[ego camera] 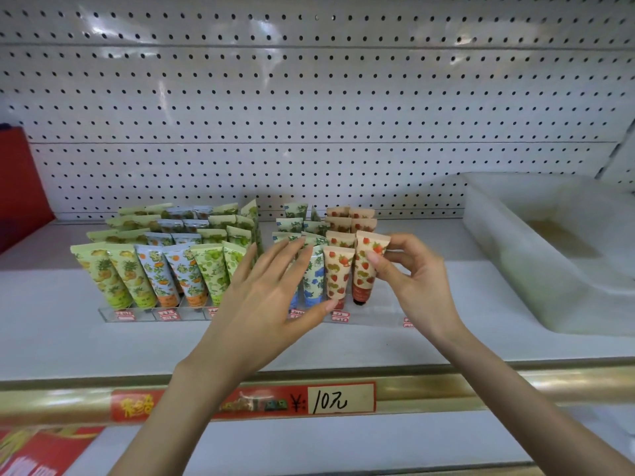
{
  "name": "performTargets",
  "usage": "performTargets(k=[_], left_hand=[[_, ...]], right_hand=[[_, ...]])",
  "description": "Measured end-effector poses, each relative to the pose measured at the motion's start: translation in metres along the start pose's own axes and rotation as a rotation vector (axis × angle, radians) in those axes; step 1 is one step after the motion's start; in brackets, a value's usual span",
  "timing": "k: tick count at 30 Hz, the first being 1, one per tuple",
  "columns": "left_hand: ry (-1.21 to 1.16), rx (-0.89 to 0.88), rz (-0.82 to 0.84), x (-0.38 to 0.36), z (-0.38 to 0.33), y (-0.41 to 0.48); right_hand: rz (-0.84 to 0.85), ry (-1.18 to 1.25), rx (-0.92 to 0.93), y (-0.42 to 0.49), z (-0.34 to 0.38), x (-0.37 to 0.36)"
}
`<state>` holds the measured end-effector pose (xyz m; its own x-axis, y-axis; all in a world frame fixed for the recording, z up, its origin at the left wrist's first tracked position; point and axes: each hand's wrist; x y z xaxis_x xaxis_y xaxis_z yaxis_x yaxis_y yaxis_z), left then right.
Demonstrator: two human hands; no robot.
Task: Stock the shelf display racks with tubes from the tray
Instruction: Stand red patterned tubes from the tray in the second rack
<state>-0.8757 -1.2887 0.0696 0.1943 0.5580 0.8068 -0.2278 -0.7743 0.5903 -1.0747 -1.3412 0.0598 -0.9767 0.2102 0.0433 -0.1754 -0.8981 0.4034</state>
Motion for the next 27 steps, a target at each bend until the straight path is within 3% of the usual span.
performTargets(k=[27], left_hand=[[-0.004,-0.011,-0.029,0.005,-0.004,0.008]], right_hand=[[0.072,-0.069,-0.007,-0.002,-0.02,0.004]])
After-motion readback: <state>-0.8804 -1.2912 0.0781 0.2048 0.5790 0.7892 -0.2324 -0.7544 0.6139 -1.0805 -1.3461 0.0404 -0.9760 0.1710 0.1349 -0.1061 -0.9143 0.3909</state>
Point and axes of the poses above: each hand's wrist, its own y-axis towards the middle knuckle, its own x-axis out of the back of the hand, z = x × y, and after that the axes turned 13 degrees about -z, right-handed
